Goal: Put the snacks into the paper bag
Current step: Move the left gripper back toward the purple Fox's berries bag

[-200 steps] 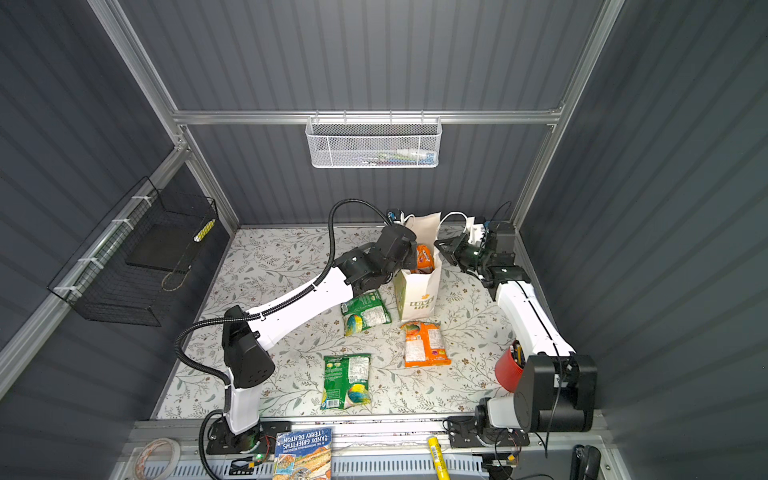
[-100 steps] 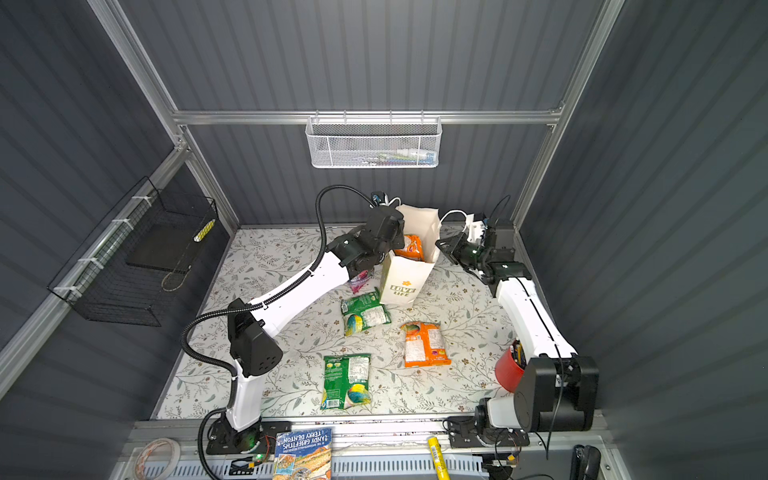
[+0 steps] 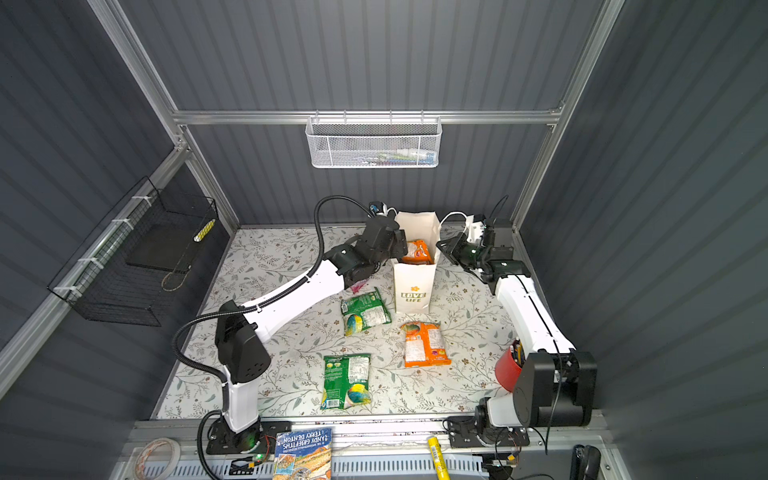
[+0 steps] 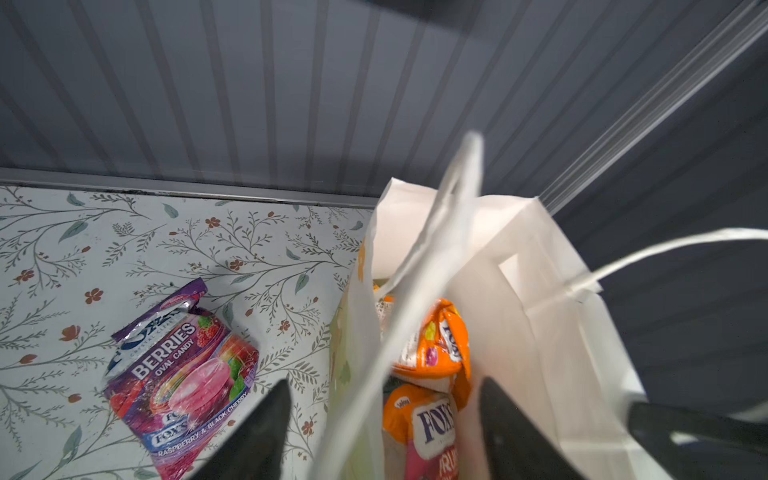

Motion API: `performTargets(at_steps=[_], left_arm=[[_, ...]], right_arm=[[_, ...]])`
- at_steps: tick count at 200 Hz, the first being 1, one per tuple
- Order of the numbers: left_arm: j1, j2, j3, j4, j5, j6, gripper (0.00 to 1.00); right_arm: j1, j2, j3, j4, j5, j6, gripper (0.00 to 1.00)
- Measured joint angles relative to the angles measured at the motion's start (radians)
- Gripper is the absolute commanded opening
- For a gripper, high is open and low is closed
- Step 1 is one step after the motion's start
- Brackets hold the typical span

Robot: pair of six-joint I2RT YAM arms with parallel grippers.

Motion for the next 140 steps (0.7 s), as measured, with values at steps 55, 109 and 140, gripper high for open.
performTargets(at_steps=[55,109,140], left_arm=[[-0.002,-0.18,-0.052,-0.016,0.174,0.06,1.0],[-0.011,-0.389,-0.415,-0.027,0.142,0.032,1.0],[0.022,-0.437,-0.621,-0.027,0.092,-0.051,1.0]], right_arm=[[0.0,0.0,0.0,0.007,-0.001,0.019,0.0],[0.0,-0.001,-0.002,0.008,0.0,0.026,0.0],[0.0,-0.001,-0.005,0.018,0.0,0.035,0.0]])
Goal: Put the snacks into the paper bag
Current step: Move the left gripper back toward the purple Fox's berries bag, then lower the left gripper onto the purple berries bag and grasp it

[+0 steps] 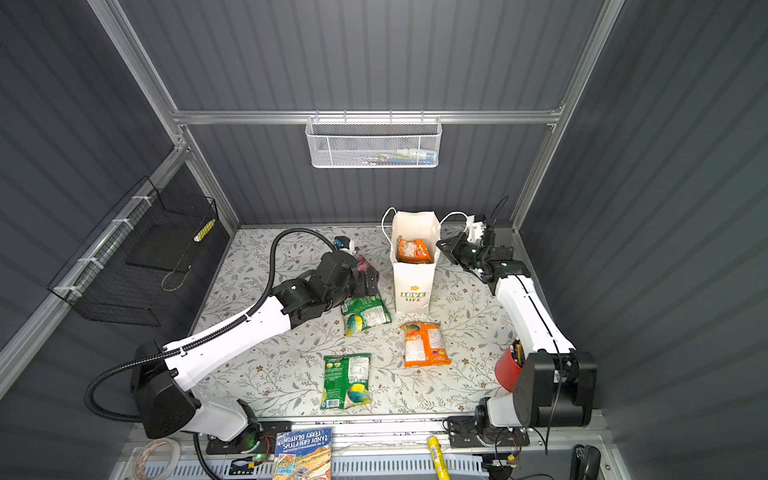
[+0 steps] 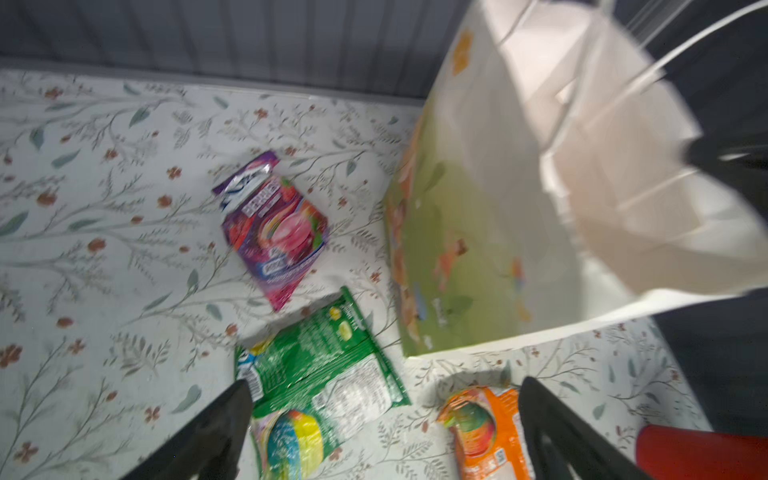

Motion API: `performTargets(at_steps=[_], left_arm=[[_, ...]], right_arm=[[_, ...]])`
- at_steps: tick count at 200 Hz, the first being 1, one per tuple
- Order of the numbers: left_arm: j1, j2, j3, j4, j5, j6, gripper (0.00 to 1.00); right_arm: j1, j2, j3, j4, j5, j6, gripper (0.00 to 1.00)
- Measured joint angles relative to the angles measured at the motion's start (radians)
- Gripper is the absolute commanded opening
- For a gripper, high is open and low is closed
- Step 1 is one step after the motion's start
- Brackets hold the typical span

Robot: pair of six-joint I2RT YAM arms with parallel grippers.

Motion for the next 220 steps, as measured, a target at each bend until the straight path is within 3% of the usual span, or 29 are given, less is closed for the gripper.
performTargets(at_steps=[42,111,177,220], left_arm=[[0.133,0.17,-0.019,0.001,0.052,-0.064,1.0],[0.291,0.439,0.173,0.007,0.17,-0.068,1.0],[0.37,0.634,0.34,0.044,0.222,-0.029,1.0],[0.393,0.719,0.416,0.074,0.267,-0.011,0.83]], right_arm=[[0.0,0.0,-0.006,0.018,-0.01,0.019,0.0],[0.0,0.0,-0.007,0.028,-0.019,0.036,0.0],[0.0,0.0,-0.008,0.035,-0.027,0.041,0.0],[0.0,0.003,-0.008,0.042,-0.032,0.044,0.0]])
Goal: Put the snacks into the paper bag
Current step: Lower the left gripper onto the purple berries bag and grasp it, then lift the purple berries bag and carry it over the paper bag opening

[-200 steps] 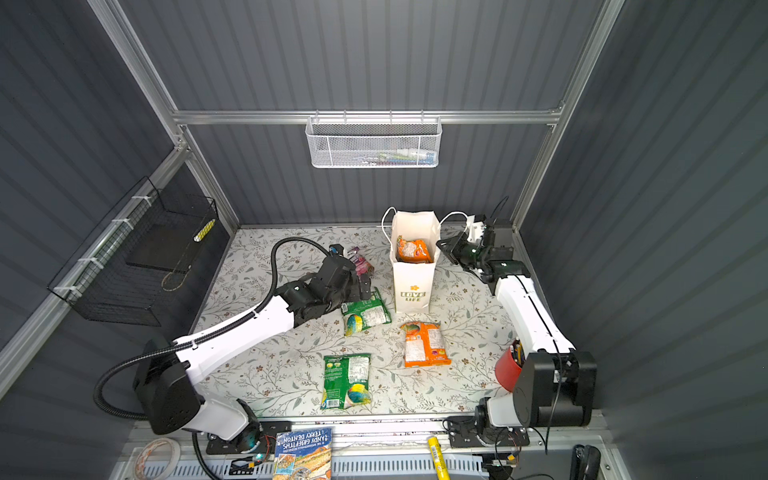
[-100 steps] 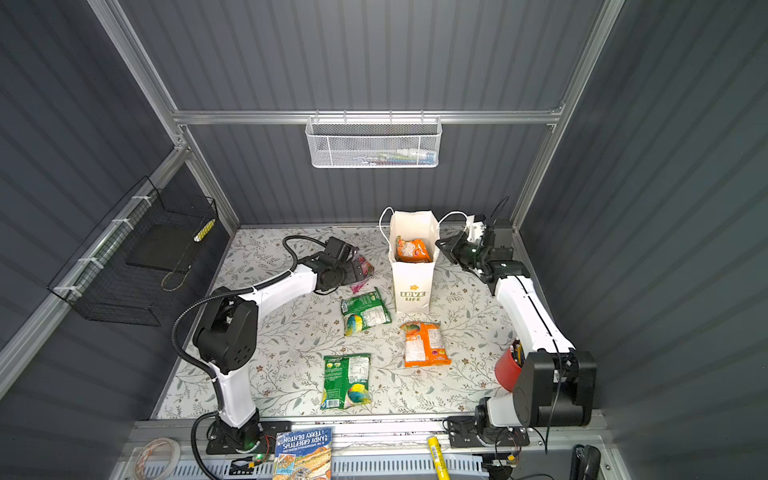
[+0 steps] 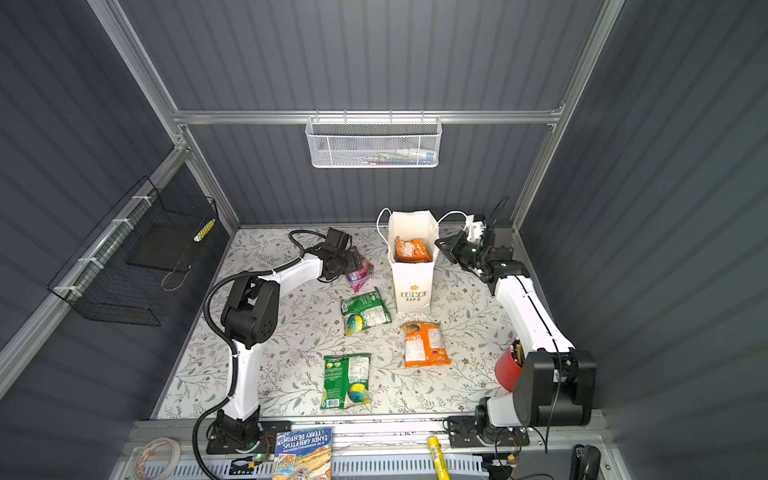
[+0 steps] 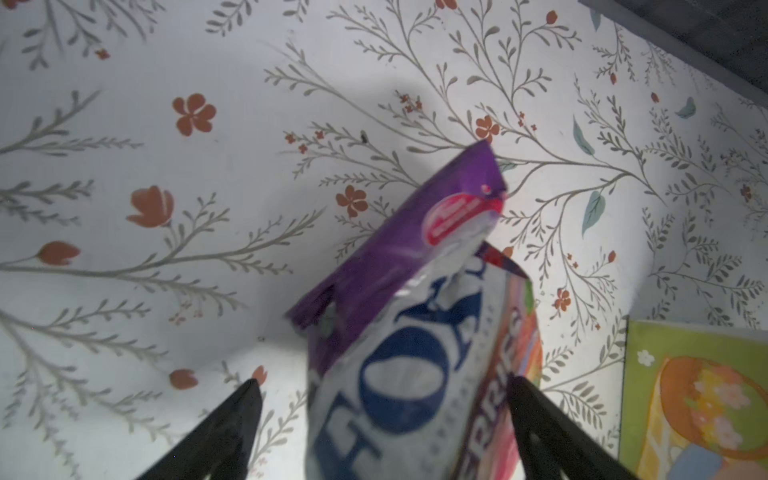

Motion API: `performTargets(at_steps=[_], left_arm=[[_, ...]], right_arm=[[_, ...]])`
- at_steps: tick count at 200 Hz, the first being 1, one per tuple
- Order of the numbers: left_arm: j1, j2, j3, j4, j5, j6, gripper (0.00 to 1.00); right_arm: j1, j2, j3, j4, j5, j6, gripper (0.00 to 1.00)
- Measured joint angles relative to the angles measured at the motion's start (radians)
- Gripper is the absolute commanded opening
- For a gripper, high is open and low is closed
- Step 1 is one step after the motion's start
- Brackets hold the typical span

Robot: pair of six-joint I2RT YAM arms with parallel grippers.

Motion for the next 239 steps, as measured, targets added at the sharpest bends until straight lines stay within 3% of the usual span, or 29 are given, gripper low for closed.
performTargets(at_steps=[40,62,91,173,215,239], left_arm=[[0.001,0.039,0.032,0.035,0.034,0.004,0.48],[0.001,0.033,0.019,0.059,0.049,-0.008,0.24],[0.001,-0.06,-0.124,0.123,0.076,-0.027,0.1],[0.001,-0.545,-0.501,0.134,0.156,-0.068,0.07],[-0.018,-0.764,-0.529,0.105,0.161,-0.08,0.07],[-0.077,-0.84,-0.498,0.064,0.129,-0.079,0.07]], right_arm=[[0.0,0.001,0.0,0.002,-0.006,0.003,0.0],[0.0,0.001,0.0,0.003,-0.007,0.01,0.0],[0.0,0.001,0.0,0.006,-0.013,0.013,0.0],[0.0,0.001,0.0,0.007,-0.018,0.014,0.0],[0.0,0.001,0.0,0.007,-0.018,0.014,0.0],[0.0,0.001,0.0,0.007,-0.018,0.014,0.0]])
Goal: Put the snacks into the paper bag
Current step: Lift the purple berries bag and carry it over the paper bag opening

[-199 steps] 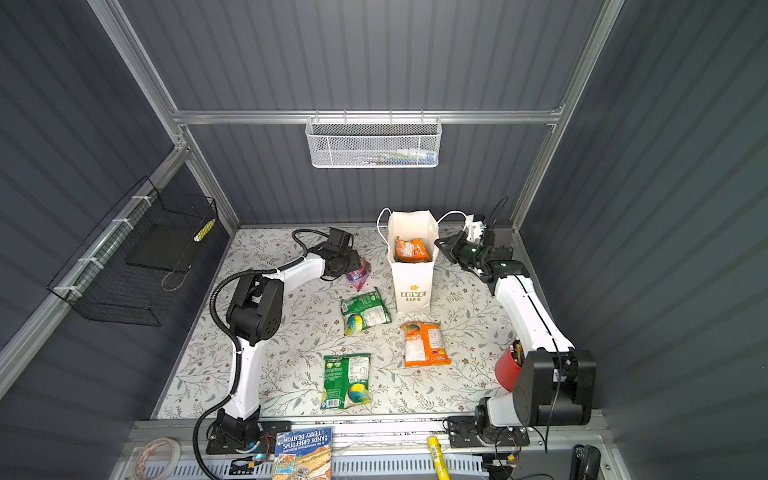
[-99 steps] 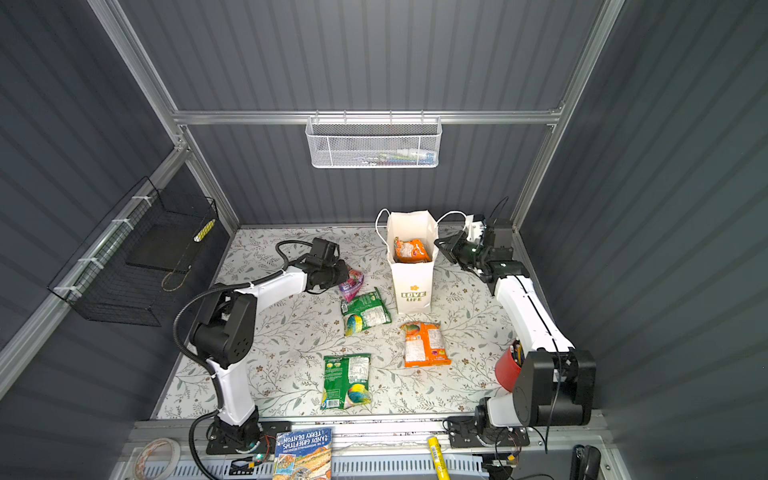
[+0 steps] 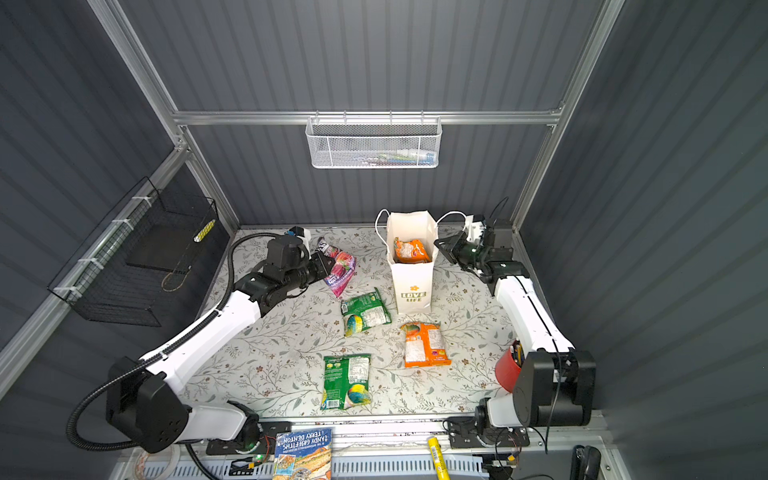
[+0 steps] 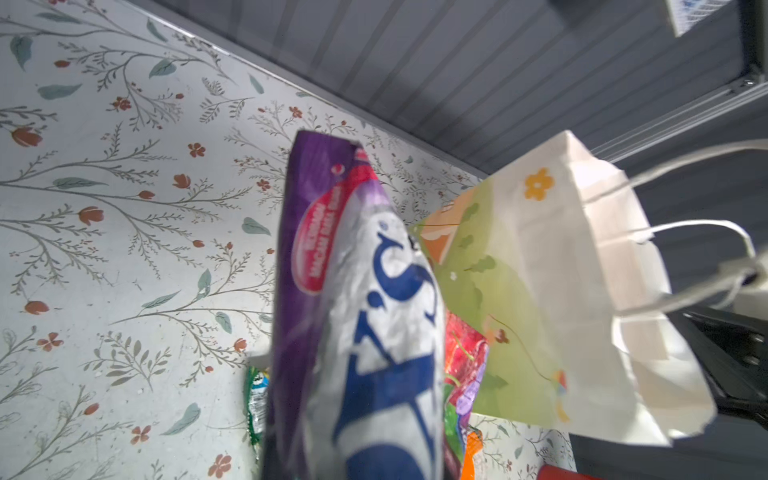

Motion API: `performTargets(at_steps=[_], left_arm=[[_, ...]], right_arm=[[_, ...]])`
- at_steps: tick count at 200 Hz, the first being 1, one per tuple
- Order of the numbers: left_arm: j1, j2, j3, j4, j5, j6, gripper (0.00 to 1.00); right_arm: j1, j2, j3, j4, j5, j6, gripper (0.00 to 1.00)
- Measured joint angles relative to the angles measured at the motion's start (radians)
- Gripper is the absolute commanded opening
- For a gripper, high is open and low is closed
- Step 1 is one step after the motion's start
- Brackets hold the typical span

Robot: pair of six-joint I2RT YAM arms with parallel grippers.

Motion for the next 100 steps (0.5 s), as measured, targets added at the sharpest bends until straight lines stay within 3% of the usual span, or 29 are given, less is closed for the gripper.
performTargets(at_steps=[55,100], left_arm=[[-0.209,0.04,0.293,-0.087,-0.087,0.059,0.06],[-0.332,0.189,0.535,-0.099,-0.18,0.161,0.07]], right_arm=[[0.0,0.0,0.0,-0.001,0.0,-0.003,0.0],[0.0,0.0,0.0,0.0,0.0,-0.003,0.0]])
